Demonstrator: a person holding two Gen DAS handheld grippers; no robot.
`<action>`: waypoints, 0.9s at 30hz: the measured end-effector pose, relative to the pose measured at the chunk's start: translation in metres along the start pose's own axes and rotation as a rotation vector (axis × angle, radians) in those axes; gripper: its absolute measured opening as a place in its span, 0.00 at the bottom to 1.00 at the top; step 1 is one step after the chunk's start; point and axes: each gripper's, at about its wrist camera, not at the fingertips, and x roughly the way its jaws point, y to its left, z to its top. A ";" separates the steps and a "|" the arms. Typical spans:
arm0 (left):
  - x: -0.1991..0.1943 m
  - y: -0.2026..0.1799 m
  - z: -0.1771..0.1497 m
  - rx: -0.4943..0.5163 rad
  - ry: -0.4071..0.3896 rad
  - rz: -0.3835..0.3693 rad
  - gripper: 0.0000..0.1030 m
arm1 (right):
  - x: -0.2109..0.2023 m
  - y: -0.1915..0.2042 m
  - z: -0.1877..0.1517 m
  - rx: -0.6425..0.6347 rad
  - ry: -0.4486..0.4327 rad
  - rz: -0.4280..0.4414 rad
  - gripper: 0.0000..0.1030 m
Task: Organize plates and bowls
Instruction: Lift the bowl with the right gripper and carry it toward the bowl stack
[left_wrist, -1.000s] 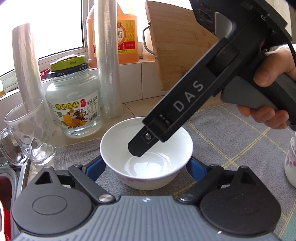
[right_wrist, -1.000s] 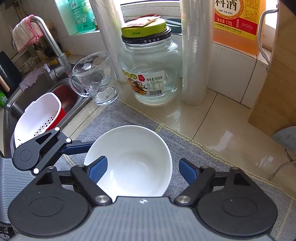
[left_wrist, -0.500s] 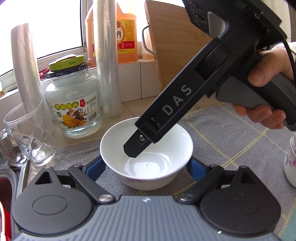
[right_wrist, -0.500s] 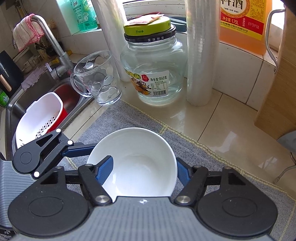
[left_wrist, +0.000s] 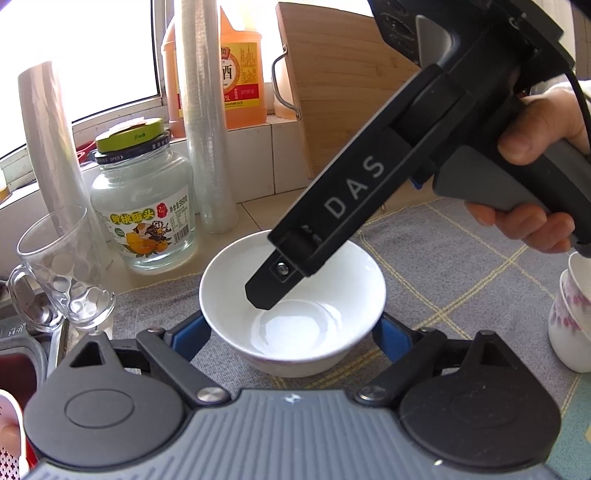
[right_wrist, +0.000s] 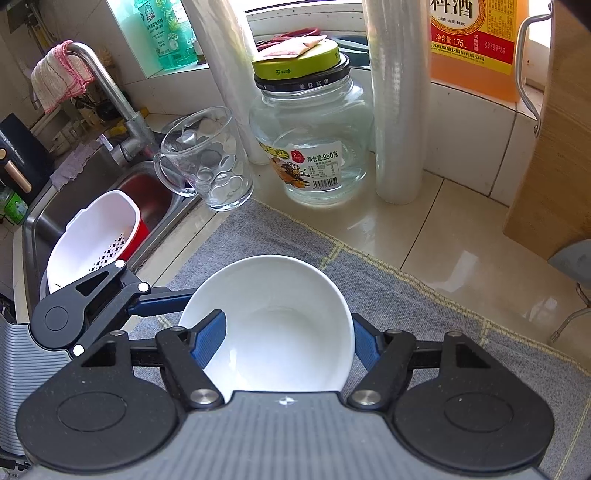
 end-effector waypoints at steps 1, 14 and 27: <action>-0.003 -0.002 0.000 0.001 0.002 0.000 0.91 | -0.003 0.001 -0.001 0.002 -0.001 0.004 0.75; -0.038 -0.035 0.007 0.016 0.019 -0.029 0.91 | -0.047 0.012 -0.030 -0.002 -0.011 0.022 0.75; -0.067 -0.077 0.015 0.037 0.005 -0.052 0.91 | -0.091 0.009 -0.066 0.005 -0.032 0.013 0.75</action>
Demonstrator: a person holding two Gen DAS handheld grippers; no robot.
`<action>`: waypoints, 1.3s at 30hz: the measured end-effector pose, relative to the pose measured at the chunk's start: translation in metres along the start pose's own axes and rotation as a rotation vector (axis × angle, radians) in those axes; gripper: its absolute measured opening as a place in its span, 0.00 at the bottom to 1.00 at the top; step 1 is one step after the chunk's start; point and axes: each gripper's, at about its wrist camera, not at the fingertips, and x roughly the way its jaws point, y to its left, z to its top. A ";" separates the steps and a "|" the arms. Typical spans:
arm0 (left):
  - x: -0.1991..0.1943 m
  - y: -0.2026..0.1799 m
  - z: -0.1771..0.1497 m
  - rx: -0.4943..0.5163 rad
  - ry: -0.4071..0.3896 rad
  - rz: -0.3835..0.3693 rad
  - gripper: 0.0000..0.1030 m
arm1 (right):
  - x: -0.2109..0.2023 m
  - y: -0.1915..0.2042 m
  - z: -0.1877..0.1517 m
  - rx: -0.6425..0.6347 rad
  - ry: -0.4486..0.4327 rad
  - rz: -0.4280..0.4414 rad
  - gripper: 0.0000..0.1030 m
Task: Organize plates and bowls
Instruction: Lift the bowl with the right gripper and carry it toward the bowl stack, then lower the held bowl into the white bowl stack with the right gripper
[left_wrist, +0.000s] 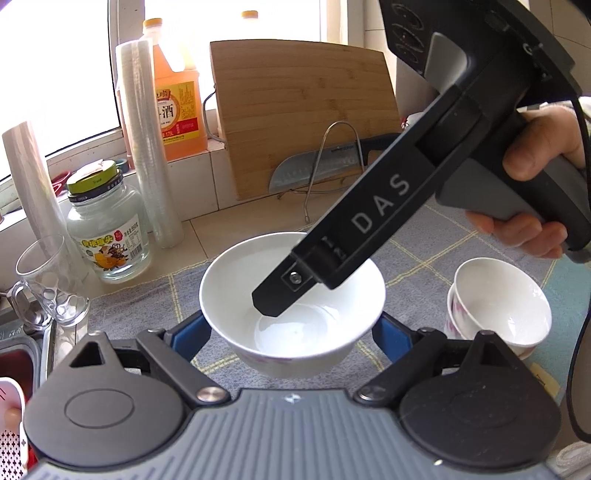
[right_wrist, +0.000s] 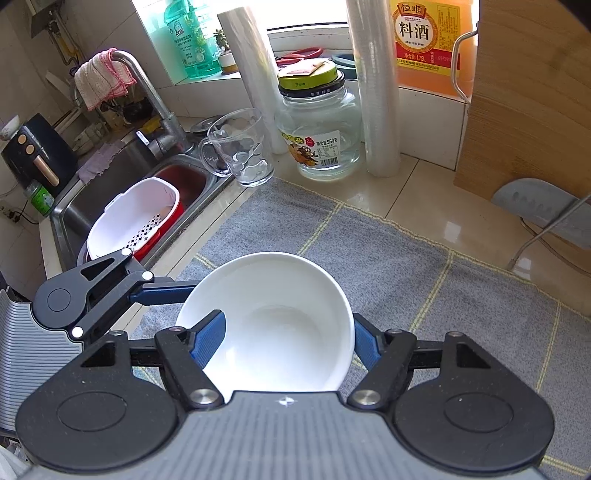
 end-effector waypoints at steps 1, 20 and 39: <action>-0.002 -0.003 0.001 0.003 -0.001 -0.002 0.91 | -0.004 0.000 -0.003 0.001 -0.002 0.001 0.75; -0.022 -0.058 0.009 0.072 -0.017 -0.050 0.91 | -0.066 -0.015 -0.055 0.043 -0.058 -0.029 0.75; -0.019 -0.107 0.017 0.146 -0.033 -0.146 0.91 | -0.111 -0.036 -0.100 0.123 -0.100 -0.109 0.75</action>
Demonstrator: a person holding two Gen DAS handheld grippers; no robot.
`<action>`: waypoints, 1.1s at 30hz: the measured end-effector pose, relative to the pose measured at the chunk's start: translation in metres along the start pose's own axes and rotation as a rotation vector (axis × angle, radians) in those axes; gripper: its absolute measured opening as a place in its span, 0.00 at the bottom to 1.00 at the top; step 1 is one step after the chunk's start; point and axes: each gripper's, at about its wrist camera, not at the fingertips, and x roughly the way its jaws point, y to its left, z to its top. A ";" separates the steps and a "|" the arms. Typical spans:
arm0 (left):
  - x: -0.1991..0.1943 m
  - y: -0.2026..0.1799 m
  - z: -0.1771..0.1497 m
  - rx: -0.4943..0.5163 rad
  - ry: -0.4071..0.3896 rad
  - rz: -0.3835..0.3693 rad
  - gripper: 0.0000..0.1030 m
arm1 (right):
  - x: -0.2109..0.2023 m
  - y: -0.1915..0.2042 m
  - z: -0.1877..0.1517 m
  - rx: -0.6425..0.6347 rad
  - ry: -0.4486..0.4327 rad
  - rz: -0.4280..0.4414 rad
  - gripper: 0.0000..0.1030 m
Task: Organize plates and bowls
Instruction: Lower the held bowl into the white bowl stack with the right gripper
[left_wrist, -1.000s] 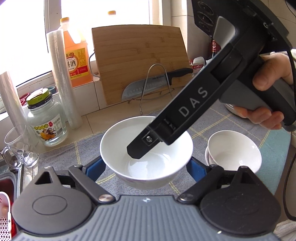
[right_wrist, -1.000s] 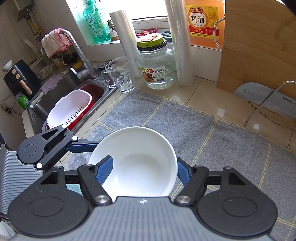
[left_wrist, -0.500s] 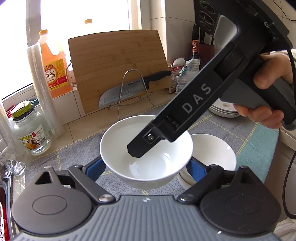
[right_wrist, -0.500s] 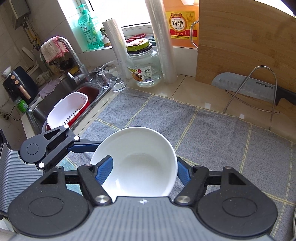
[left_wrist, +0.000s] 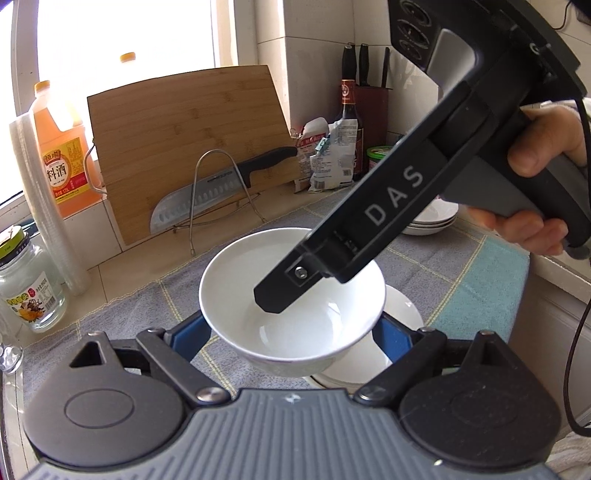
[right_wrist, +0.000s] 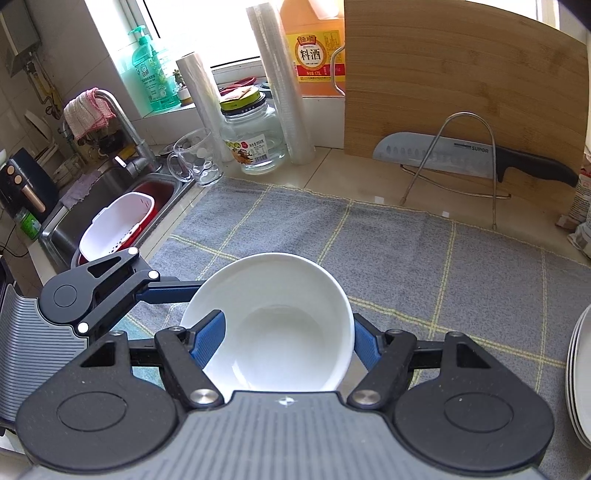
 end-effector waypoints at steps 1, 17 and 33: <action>0.001 -0.002 0.000 0.003 0.001 -0.007 0.91 | -0.002 -0.001 -0.002 0.005 -0.001 -0.004 0.75; 0.024 -0.029 0.002 0.041 0.038 -0.084 0.91 | -0.016 -0.024 -0.035 0.080 0.011 -0.053 0.75; 0.034 -0.030 -0.004 0.037 0.073 -0.089 0.91 | -0.003 -0.030 -0.041 0.092 0.042 -0.049 0.75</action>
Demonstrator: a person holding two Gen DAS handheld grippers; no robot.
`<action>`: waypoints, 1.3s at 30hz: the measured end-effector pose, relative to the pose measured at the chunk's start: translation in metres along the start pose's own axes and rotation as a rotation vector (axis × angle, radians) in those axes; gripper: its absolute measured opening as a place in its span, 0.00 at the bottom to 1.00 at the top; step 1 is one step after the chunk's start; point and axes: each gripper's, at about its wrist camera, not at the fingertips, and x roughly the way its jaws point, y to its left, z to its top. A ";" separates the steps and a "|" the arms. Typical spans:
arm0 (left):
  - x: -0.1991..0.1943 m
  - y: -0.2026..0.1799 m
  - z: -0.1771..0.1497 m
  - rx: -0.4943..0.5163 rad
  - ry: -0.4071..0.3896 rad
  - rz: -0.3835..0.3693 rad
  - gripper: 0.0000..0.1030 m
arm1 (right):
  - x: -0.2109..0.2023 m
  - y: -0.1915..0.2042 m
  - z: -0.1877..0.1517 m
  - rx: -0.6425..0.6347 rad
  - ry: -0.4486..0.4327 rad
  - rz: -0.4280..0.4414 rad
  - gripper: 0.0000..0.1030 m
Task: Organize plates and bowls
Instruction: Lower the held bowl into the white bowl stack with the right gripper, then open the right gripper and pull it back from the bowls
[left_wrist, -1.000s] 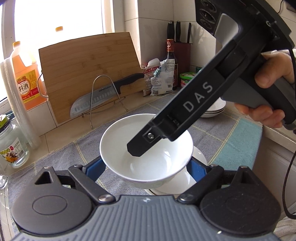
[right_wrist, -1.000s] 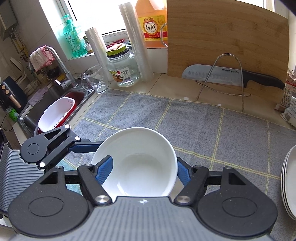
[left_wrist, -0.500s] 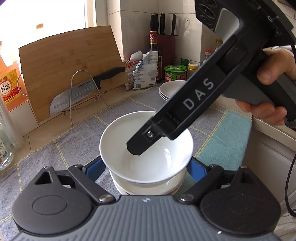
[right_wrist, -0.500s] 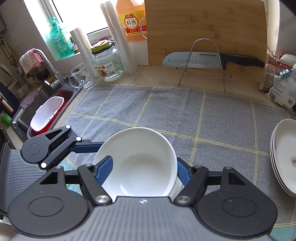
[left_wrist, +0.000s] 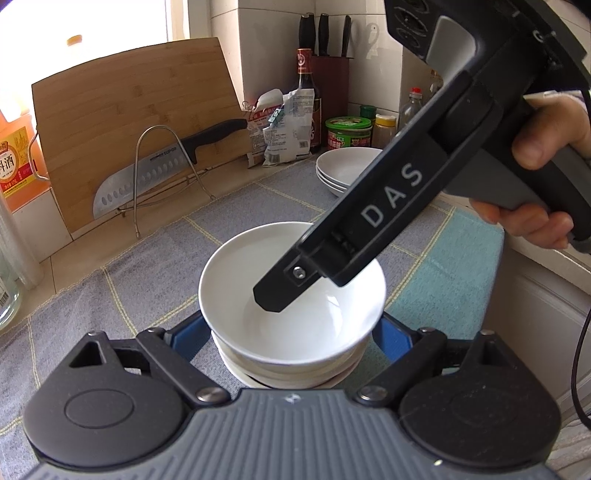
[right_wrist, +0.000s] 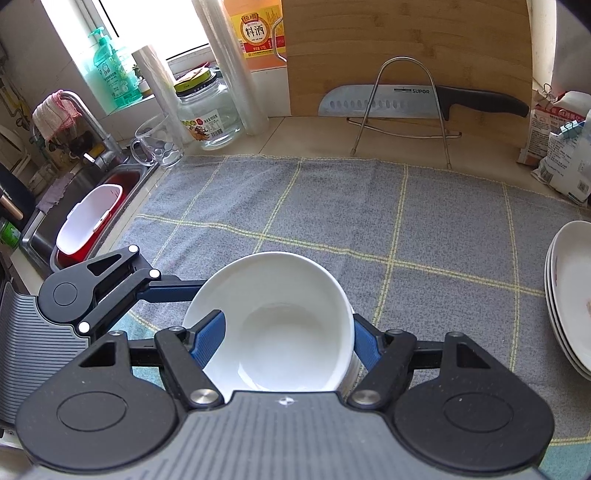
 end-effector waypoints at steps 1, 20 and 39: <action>0.000 0.001 0.000 -0.003 0.001 -0.001 0.91 | 0.001 0.000 0.000 -0.001 0.002 0.000 0.75; 0.006 0.005 0.000 -0.006 0.012 -0.013 0.91 | 0.007 -0.003 -0.002 0.008 0.015 -0.002 0.75; 0.002 0.007 -0.005 -0.018 0.010 -0.032 0.94 | -0.002 0.000 -0.004 -0.026 -0.049 -0.010 0.97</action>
